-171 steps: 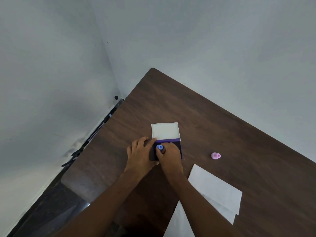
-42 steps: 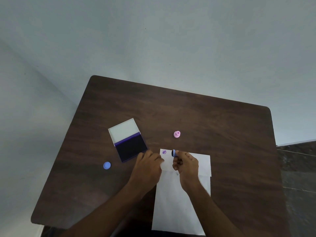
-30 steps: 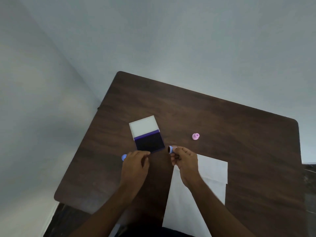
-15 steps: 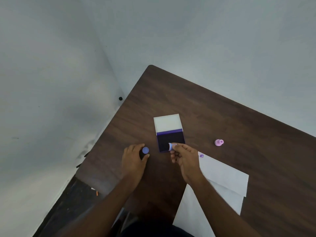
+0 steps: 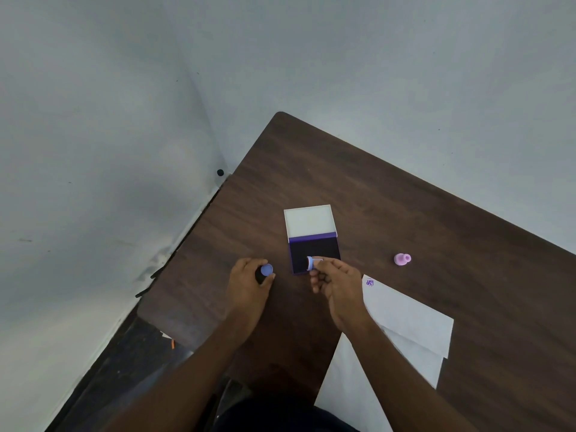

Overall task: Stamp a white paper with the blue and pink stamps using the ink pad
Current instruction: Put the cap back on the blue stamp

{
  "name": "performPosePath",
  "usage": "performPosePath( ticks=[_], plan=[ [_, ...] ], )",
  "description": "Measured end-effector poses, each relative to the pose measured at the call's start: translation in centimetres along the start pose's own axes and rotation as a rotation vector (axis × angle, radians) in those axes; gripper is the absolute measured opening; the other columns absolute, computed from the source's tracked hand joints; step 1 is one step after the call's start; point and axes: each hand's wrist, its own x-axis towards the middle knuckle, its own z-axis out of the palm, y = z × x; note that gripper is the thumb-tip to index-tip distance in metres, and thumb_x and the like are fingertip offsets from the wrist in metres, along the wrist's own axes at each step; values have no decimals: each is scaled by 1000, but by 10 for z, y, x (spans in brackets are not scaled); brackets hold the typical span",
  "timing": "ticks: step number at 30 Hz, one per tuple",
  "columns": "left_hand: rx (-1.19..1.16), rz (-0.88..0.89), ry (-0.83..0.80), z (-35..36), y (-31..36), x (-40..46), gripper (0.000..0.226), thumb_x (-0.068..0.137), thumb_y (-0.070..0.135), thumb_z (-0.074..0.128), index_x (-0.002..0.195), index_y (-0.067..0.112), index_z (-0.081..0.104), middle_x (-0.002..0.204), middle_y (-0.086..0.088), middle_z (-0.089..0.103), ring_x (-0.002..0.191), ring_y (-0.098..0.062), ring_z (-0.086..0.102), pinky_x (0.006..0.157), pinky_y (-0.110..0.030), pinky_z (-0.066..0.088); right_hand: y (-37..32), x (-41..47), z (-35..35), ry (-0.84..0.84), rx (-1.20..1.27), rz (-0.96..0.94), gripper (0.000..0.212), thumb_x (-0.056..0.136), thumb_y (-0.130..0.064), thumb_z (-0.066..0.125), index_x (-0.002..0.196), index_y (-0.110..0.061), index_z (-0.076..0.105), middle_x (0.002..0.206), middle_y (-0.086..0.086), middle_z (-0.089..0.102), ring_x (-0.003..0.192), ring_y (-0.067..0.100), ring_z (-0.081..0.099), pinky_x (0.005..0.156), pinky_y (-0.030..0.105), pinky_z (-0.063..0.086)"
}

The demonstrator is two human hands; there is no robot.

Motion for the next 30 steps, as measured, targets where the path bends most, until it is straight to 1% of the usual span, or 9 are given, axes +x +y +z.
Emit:
performPosePath(
  ticks=[5,8,13,15,17,20,24,28,30],
  plan=[
    [-245,-81,-32,-10,12,-6,33,80,25,74,111,24,62,102,13,65,89,-3,61,80,-14,48,-1,0,2,8,0,5,8,85,-15,68,81,-12,74,69,9,71,57,19,60,54,28,50],
    [-433,-102,-124,-14,18,-8,33,78,23,76,109,25,65,103,14,69,91,-2,66,81,-18,53,-2,0,3,9,10,-3,9,86,-13,67,80,-13,75,68,9,70,57,19,60,54,29,50],
    [-807,-321,-257,-26,40,-9,30,77,15,77,106,16,70,95,1,74,86,-8,70,78,-23,56,-1,0,4,8,16,-13,8,85,-12,67,83,-11,75,69,12,70,58,20,60,54,29,50],
    [-963,-360,-298,-30,45,-8,29,79,9,74,108,9,69,94,-6,75,83,-17,70,79,-28,57,-1,0,4,10,13,-9,8,85,-12,67,86,-10,75,70,12,70,59,20,60,55,30,50],
    [-1035,-366,-321,-33,46,-6,29,81,7,71,109,8,68,91,-10,75,74,-16,66,74,-28,55,-1,-1,5,8,9,-9,10,85,-13,67,90,-7,74,72,12,70,60,20,61,55,29,51],
    [-788,-178,-337,-34,43,-1,34,84,15,70,117,17,67,83,2,72,69,-5,59,69,-20,52,-1,-2,5,-3,10,-7,11,86,-12,67,91,-6,74,73,13,70,59,19,61,56,29,51],
    [-385,179,-344,-31,39,2,42,84,18,70,125,25,60,103,9,67,90,3,61,86,-16,49,0,-3,7,-27,-1,-33,10,86,-11,66,89,-8,74,72,14,69,59,20,60,55,30,50],
    [-387,93,-325,-30,46,-2,57,76,19,78,128,29,55,97,17,70,90,6,65,85,-11,50,1,-4,7,-34,-10,-55,9,87,-10,65,87,-10,74,72,14,69,58,20,60,54,30,50],
    [-421,31,-327,-29,48,-2,52,73,20,79,121,25,61,89,16,72,85,8,66,80,-11,52,3,-3,6,-36,-23,-57,10,87,-10,65,90,-9,74,74,16,69,59,21,59,54,30,50]
  ],
)
